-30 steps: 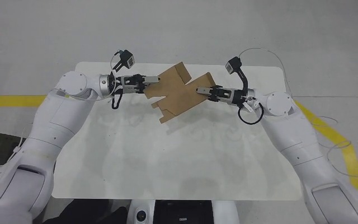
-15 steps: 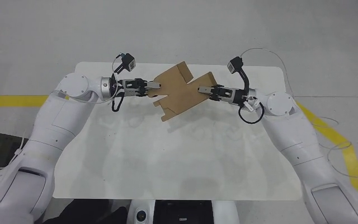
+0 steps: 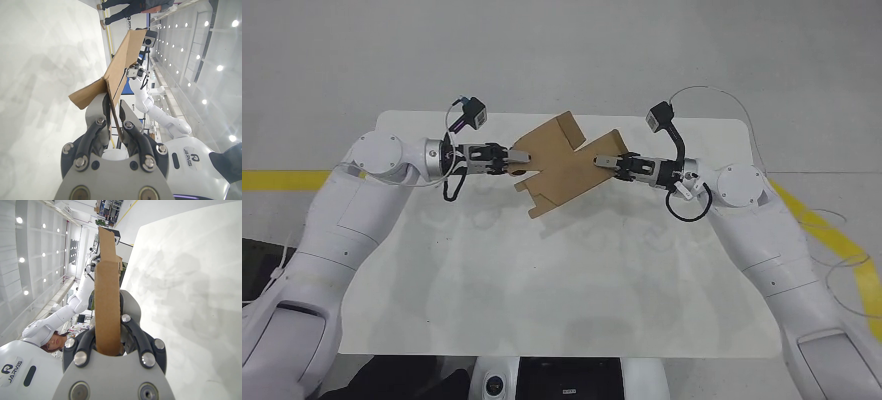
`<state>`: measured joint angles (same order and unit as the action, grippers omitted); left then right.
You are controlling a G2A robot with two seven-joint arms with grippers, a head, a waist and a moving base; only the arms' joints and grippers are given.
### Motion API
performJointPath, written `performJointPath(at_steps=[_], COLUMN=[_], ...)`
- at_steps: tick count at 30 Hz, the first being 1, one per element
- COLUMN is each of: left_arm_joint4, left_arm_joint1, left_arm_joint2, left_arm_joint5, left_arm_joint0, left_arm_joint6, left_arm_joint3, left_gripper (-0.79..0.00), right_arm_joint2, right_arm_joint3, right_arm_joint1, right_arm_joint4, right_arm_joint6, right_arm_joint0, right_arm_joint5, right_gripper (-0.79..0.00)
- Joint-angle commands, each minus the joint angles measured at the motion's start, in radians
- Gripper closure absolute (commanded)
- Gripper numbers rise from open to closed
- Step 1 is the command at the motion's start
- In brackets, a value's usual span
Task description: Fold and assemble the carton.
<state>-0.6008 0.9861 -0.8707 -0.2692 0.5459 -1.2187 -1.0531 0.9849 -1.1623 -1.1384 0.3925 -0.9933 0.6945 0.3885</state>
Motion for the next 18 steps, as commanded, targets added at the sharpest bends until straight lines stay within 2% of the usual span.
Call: performJointPath(at_steps=[1,3,8,9,10,11,12,18], left_arm_joint4=[0.004,0.008,0.013,0.013,0.013,0.01,0.005,-0.006], left_arm_joint1=[0.002,0.003,0.008,0.009,0.009,0.01,0.01,0.004], left_arm_joint2=[-0.002,-0.004,-0.01,-0.012,-0.014,-0.017,-0.021,-0.06], left_arm_joint5=[0.001,0.001,0.006,0.007,0.007,0.007,0.008,0.001], left_arm_joint0=[0.001,0.001,0.002,0.002,0.002,0.002,0.002,0.0], left_arm_joint6=[-0.002,-0.002,-0.003,-0.005,-0.006,-0.009,-0.012,-0.046], left_arm_joint3=[0.001,0.002,0.01,0.012,0.013,0.014,0.014,0.009], left_gripper=[-0.055,0.0,0.0,0.0,0.0,0.0,0.0,0.0], right_arm_joint2=[0.002,0.005,0.01,0.011,0.012,0.013,0.016,0.08], right_arm_joint3=[-0.001,-0.002,-0.012,-0.013,-0.013,-0.012,-0.01,0.012], right_arm_joint1=[0.0,-0.001,-0.001,-0.001,-0.002,-0.002,-0.001,0.017], right_arm_joint4=[-0.003,-0.005,-0.011,-0.011,-0.012,-0.014,-0.014,-0.071], right_arm_joint6=[0.0,-0.001,0.0,0.0,-0.002,-0.001,0.002,0.028], right_arm_joint0=[0.001,0.003,0.008,0.009,0.01,0.011,0.013,0.023], right_arm_joint5=[-0.001,-0.003,-0.006,-0.007,-0.01,-0.015,-0.017,-0.018], right_gripper=[0.0,0.0,0.0,-0.022,-0.191,-0.674,-0.785,-0.785])
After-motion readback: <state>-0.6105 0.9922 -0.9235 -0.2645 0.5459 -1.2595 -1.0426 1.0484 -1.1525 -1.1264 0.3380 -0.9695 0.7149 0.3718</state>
